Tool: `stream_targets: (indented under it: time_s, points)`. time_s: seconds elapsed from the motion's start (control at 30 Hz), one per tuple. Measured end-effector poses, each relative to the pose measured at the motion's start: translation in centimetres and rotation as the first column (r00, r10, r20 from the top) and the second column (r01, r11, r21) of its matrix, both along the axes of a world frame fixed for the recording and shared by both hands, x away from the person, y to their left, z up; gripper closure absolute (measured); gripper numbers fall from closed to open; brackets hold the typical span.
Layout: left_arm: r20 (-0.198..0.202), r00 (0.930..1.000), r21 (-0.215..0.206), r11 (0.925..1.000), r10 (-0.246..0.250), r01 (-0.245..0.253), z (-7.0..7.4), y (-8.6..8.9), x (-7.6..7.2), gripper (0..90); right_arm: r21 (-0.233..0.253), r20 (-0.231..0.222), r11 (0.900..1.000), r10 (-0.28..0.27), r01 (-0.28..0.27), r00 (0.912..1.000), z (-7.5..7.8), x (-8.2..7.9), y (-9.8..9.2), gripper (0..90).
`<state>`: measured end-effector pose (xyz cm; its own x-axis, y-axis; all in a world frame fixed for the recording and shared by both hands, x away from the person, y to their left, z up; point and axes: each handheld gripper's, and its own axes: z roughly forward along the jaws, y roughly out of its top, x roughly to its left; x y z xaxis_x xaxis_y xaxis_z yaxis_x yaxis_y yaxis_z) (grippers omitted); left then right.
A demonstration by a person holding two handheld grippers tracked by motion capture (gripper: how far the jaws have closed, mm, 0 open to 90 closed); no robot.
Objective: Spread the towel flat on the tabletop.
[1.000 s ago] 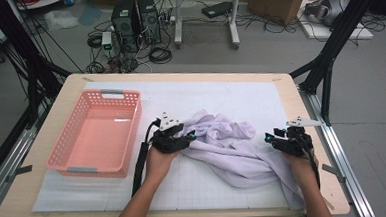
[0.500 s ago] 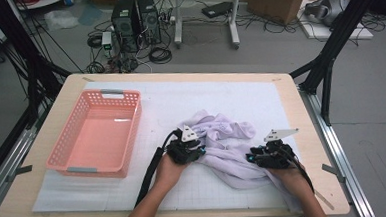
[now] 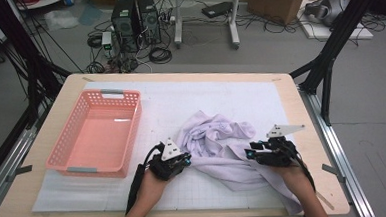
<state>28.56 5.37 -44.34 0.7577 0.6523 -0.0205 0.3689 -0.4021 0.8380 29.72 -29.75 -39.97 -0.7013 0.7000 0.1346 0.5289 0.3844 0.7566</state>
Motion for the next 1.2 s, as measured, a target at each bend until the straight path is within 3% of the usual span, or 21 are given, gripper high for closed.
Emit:
stream_targets:
  time_s: [0.1,0.2,0.27,0.3,0.33,0.37,0.47,0.53,0.6,0.63,0.67,0.7,0.73,0.77,0.8,0.83,0.9,0.97,1.07,1.13,1.2]
  points:
    - [-0.003,1.0000,0.007,1.0000,-0.004,0.004,-0.2,0.2,-0.1,82.4,0.021,-0.004,0.999,0.044,-0.044,0.9990,0.0,1.1,2.6,56.7]
    - [0.002,1.0000,0.009,1.0000,0.002,-0.002,-0.2,0.4,-0.2,82.4,0.015,-0.066,0.995,0.097,-0.096,0.9931,-1.0,2.5,5.5,50.1]
    - [0.005,0.9999,0.012,0.9998,0.015,-0.015,-0.2,0.7,-0.1,82.5,-0.023,-0.113,0.993,0.112,-0.115,0.9873,-2.1,3.5,7.1,51.3]
    - [0.002,0.9997,0.010,0.9997,0.023,-0.023,-0.2,0.9,0.0,82.7,-0.041,-0.126,0.992,0.116,-0.122,0.9853,-2.4,3.9,7.4,57.0]
    - [0.003,0.9996,0.007,0.9996,0.027,-0.027,-0.1,1.0,0.2,82.7,-0.064,-0.153,0.988,0.128,-0.139,0.9799,-2.7,4.4,7.6,72.7]
    - [0.003,0.9994,0.009,0.9993,0.035,-0.035,-0.1,1.1,0.4,82.7,-0.073,-0.159,0.986,0.134,-0.147,0.9782,-2.8,4.7,7.6,82.0]
    - [0.010,0.9979,0.003,0.9979,0.064,-0.064,0.3,1.2,1.1,82.9,-0.064,-0.144,0.991,0.107,-0.117,0.9839,-2.6,5.8,6.8,86.5]
    - [0.017,0.9964,0.007,0.9965,0.083,-0.083,0.5,1.3,1.7,83.0,-0.074,-0.117,0.996,0.036,-0.045,0.9925,-2.2,6.5,5.7,86.8]
    - [0.019,0.9928,0.025,0.9927,0.118,-0.118,0.5,1.4,2.6,83.2,-0.103,-0.065,0.994,-0.049,0.043,0.9967,-1.6,7.3,4.3,86.8]
    - [0.022,0.9902,0.036,0.9897,0.138,-0.138,0.6,1.4,3.0,83.3,-0.106,-0.017,0.984,-0.144,0.141,0.9895,-1.1,8.2,2.6,86.8]
    - [0.028,0.9875,0.046,0.9866,0.155,-0.157,0.6,1.3,3.5,83.3,-0.104,-0.003,0.976,-0.191,0.190,0.9816,-0.9,8.6,1.7,86.8]
    - [0.034,0.9847,0.059,0.9832,0.171,-0.172,0.6,1.2,4.0,83.3,-0.104,-0.003,0.976,-0.191,0.190,0.9816,-0.9,8.6,1.7,86.8]
    - [0.040,0.9818,0.066,0.9800,0.185,-0.188,0.6,1.1,4.4,83.3,-0.099,0.009,0.967,-0.236,0.236,0.9716,-0.8,9.0,0.7,86.8]
    - [0.051,0.9780,0.063,0.9766,0.202,-0.205,0.6,1.1,4.8,83.3,-0.091,0.021,0.955,-0.281,0.282,0.9595,-0.7,9.4,-0.2,86.7]
    - [0.051,0.9747,0.070,0.9728,0.218,-0.221,0.6,1.1,5.3,83.4,-0.062,0.044,0.928,-0.365,0.367,0.9300,-0.5,9.9,-1.8,86.7]
    - [0.047,0.9728,0.070,0.9708,0.227,-0.230,0.5,1.0,5.7,83.4,-0.062,0.044,0.928,-0.365,0.367,0.9300,-0.5,9.9,-1.8,86.7]
    - [0.032,0.9708,0.047,0.9699,0.238,-0.239,0.5,0.8,6.4,83.3,-0.031,0.045,0.902,-0.429,0.431,0.9021,-0.2,10.3,-3.1,86.6]
    - [0.035,0.9667,0.035,0.9664,0.254,-0.255,0.6,0.4,6.8,82.3,-0.002,0.050,0.885,-0.464,0.465,0.8844,-0.1,10.4,-3.7,86.2]
    - [0.018,0.9625,-0.008,0.9627,0.271,-0.270,0.8,0.3,6.7,68.7,0.002,0.041,0.886,-0.464,0.464,0.8851,-0.2,10.3,-3.4,74.3]
    - [0.004,0.9686,-0.027,0.9683,0.249,-0.248,1.1,0.3,6.3,58.0,0.028,0.051,0.890,-0.456,0.455,0.8884,0.2,9.7,-3.3,65.9]
    - [0.015,0.9738,-0.038,0.9733,0.227,-0.226,1.4,0.0,5.8,53.5,0.048,0.066,0.896,-0.444,0.442,0.8935,0.9,9.0,-3.4,59.0]
